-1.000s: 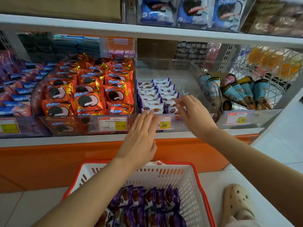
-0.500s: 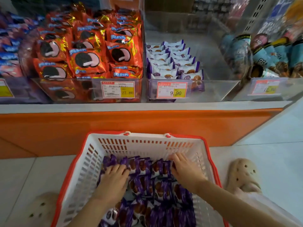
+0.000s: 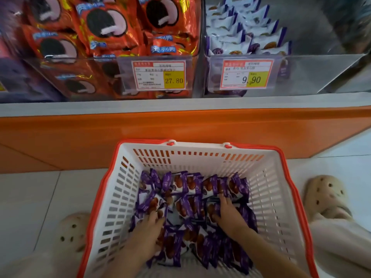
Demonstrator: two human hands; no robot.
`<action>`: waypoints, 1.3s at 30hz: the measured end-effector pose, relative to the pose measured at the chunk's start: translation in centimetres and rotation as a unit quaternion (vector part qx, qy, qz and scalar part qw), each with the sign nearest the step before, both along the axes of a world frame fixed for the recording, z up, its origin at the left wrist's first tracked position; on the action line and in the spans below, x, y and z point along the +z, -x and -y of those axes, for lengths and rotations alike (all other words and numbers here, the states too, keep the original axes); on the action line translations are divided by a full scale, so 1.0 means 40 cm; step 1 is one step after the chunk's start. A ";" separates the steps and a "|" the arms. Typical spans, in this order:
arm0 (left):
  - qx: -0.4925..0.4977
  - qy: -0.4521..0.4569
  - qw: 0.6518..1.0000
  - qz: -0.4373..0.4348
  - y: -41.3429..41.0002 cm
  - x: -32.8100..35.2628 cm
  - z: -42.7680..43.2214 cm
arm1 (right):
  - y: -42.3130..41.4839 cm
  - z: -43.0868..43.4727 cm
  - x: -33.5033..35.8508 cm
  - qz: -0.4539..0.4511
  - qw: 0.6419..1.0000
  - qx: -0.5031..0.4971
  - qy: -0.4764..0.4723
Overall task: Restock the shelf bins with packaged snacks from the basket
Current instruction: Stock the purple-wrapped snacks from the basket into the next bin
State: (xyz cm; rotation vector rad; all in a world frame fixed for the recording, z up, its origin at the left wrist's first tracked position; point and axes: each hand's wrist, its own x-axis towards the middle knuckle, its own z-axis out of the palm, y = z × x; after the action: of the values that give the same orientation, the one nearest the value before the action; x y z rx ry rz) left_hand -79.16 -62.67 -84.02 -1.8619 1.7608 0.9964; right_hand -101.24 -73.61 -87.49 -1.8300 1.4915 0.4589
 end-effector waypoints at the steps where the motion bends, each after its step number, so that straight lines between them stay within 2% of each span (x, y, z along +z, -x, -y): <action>1: -0.009 0.001 1.000 0.012 0.005 0.006 0.005 | -0.006 -0.002 0.002 -0.003 1.000 0.002 0.013; 4: 0.001 -0.016 1.000 0.024 0.015 0.007 0.008 | -0.018 -0.005 0.016 -0.002 1.000 0.012 0.021; 9: 0.068 -0.052 0.996 -0.030 0.037 0.039 0.012 | -0.029 0.002 0.072 -0.013 0.997 0.062 0.040; 12: 0.098 0.001 0.994 -0.041 0.033 0.068 0.022 | -0.032 0.018 0.123 0.009 0.997 0.045 0.069; 15: 0.139 0.078 0.986 -0.056 0.028 0.116 0.051 | -0.034 0.037 0.184 0.060 0.996 0.005 0.058; 21: 0.191 0.227 0.945 -0.137 0.049 0.286 0.129 | -0.034 0.057 0.341 0.198 0.978 -0.057 0.044; 26: 0.224 0.316 0.899 -0.204 0.071 0.427 0.157 | -0.029 0.046 0.474 0.360 0.921 -0.146 -0.019; 29: 0.276 0.350 0.866 -0.229 0.081 0.510 0.153 | -0.004 0.035 0.526 0.407 0.893 -0.185 -0.050; 34: 0.288 0.424 0.819 -0.257 0.100 0.616 0.151 | 0.036 0.029 0.586 0.488 0.825 -0.257 -0.124; 39: 0.258 0.495 0.796 -0.233 0.109 0.663 0.186 | 0.063 0.054 0.657 0.541 0.790 -0.245 -0.149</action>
State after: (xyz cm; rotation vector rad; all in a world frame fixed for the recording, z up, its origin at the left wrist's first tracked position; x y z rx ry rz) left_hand -83.53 -70.09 -57.50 -3.0852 2.4093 0.7758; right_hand -103.75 -75.77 -61.22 -1.0109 0.8956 -0.5364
